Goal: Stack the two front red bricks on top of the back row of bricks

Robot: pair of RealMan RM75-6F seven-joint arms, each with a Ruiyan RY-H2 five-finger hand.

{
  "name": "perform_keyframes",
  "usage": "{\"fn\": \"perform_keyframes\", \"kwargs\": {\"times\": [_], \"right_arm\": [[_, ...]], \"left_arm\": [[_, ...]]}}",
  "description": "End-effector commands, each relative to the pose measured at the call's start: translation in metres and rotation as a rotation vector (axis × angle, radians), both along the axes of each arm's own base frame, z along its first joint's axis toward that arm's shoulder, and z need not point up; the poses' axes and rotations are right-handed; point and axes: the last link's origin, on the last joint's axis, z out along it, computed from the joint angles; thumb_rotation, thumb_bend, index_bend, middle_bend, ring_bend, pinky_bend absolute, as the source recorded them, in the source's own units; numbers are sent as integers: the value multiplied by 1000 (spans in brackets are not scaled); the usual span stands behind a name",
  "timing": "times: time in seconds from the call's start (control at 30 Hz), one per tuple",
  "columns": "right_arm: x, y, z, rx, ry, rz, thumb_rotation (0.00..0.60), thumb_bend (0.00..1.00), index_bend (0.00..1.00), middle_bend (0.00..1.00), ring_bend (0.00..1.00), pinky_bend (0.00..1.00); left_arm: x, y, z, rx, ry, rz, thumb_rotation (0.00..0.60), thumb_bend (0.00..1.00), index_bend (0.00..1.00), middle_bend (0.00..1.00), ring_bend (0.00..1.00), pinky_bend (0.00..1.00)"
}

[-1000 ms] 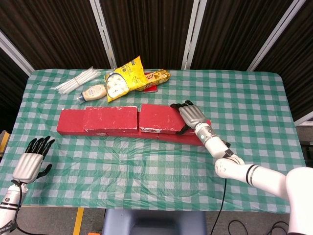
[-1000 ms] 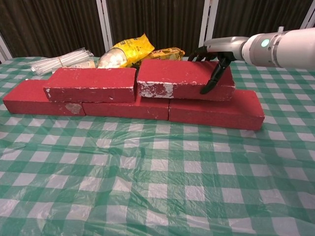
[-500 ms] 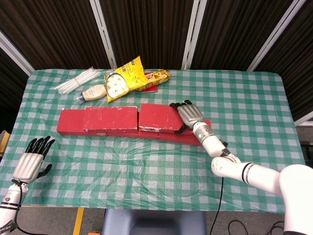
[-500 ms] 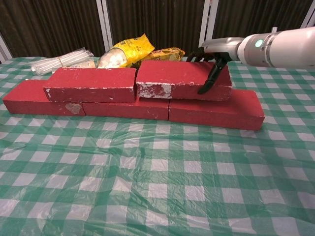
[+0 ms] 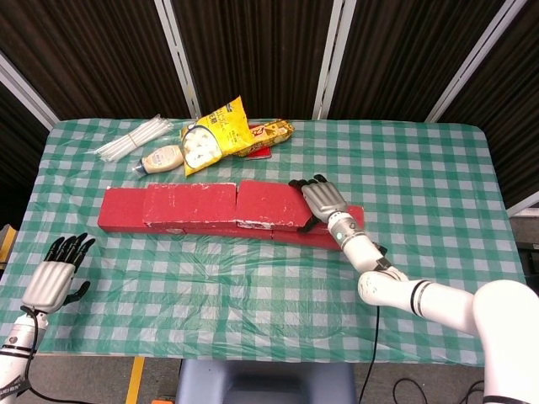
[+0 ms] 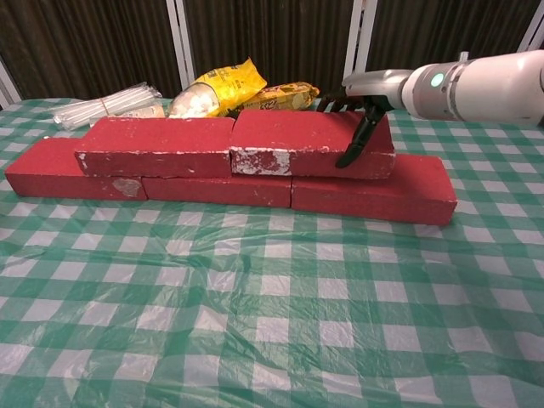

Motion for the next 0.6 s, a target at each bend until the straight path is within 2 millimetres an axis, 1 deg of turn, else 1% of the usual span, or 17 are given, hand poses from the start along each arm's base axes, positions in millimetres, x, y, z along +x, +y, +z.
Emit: {"fn": "perform_keyframes", "kwargs": {"times": [0.03, 0.37, 0.6], "right_arm": [[1, 1, -1, 0, 3, 1, 600, 128, 497, 480, 440, 185], [4, 6, -1, -6, 5, 1, 600, 128, 497, 481, 440, 185], [6, 9, -5, -5, 6, 0, 600, 127, 497, 481, 440, 185]], "left_arm": [[0, 1, 1, 1, -2, -2, 600, 357, 0, 0, 0, 0], [1, 0, 1, -2, -7, -7, 600, 355, 0, 0, 0, 0], [2, -2, 2, 1, -10, -12, 600, 353, 0, 0, 0, 0]]}}
